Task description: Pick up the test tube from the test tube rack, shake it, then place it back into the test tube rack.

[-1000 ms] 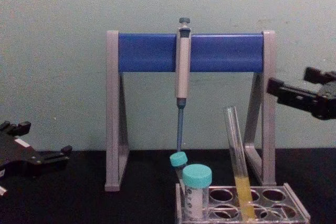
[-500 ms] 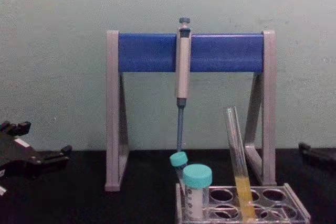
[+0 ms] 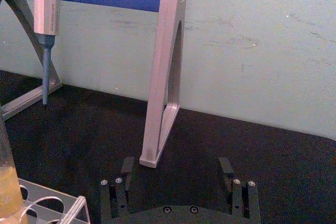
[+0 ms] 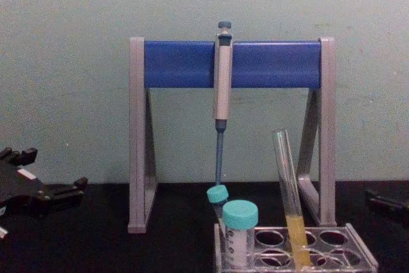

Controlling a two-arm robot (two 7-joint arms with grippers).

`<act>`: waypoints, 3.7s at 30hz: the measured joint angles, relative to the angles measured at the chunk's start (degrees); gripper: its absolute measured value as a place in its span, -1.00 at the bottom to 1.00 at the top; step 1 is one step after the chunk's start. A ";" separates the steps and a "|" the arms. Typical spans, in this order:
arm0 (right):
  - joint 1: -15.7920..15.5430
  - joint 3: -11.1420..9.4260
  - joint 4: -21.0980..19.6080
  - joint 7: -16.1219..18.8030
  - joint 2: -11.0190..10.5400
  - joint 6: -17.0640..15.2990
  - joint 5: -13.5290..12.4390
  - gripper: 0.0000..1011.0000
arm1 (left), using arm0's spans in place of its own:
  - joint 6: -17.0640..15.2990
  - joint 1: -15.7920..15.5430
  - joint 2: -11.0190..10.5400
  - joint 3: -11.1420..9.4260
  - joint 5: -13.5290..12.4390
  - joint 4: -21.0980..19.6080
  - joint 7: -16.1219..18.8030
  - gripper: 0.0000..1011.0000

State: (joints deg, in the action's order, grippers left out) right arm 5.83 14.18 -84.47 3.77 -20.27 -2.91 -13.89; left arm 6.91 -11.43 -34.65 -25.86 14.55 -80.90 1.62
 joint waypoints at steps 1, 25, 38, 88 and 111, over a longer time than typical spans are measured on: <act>-0.01 0.02 -0.03 -0.03 0.00 0.03 0.00 0.98 | 0.00 0.00 0.00 0.00 0.00 0.00 0.00 0.98; -0.09 0.15 -0.30 -0.36 -0.10 0.37 0.02 0.98 | 0.00 0.00 0.00 0.00 0.00 0.00 0.00 0.98; -0.09 0.15 -0.34 -0.38 -0.10 0.42 0.05 0.98 | 0.00 0.00 0.00 0.00 0.00 0.00 0.00 0.98; -0.09 0.14 -0.33 -0.38 -0.10 0.41 0.05 0.98 | 0.00 0.00 0.00 0.00 0.00 0.00 0.00 0.98; -0.09 0.14 -0.34 -0.38 -0.10 0.41 0.05 0.98 | 0.00 0.00 0.00 0.00 0.00 0.00 0.00 0.98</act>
